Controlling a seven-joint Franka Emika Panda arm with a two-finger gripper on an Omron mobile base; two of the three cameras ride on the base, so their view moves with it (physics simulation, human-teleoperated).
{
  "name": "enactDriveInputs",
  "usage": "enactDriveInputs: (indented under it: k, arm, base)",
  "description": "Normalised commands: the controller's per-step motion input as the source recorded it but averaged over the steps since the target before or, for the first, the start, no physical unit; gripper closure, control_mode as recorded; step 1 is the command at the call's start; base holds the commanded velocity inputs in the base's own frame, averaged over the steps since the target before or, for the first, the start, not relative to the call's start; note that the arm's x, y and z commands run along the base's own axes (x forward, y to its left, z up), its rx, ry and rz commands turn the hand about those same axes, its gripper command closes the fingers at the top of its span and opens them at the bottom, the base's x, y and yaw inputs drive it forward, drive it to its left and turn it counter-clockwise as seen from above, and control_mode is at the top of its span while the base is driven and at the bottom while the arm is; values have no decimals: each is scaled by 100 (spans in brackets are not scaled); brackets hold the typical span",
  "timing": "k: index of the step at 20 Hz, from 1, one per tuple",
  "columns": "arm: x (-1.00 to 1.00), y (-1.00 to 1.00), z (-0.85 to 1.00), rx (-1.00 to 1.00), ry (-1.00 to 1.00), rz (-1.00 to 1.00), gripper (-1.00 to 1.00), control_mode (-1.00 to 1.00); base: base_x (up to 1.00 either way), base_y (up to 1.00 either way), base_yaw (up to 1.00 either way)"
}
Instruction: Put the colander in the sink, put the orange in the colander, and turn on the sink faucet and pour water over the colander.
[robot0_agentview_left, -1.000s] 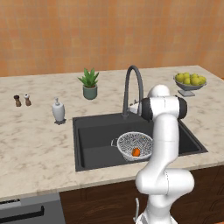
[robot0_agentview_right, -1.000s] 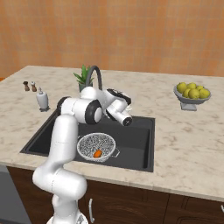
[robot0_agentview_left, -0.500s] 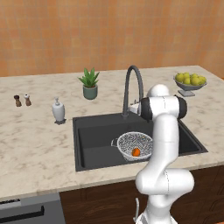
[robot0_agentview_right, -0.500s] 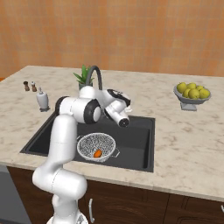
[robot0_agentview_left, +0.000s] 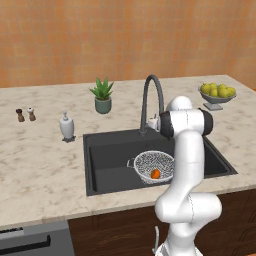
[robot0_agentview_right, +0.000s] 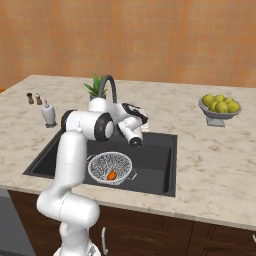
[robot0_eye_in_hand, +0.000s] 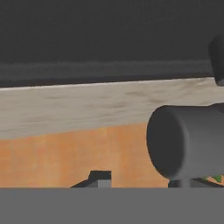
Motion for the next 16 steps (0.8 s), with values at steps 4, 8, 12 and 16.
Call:
enactDriveInputs:
  k: [4,8,12,16]
  arm:
    - [0,-100,0,35,25,-3,100,-100]
    - [0,-100,0,53,36,0,100,-100]
    - [-2,-100,0,60,35,0,100,-100]
    - [-2,-100,0,60,32,0,100,-100]
  base:
    - [0,0,0]
    - [0,0,0]
    - [0,0,0]
    - [0,0,0]
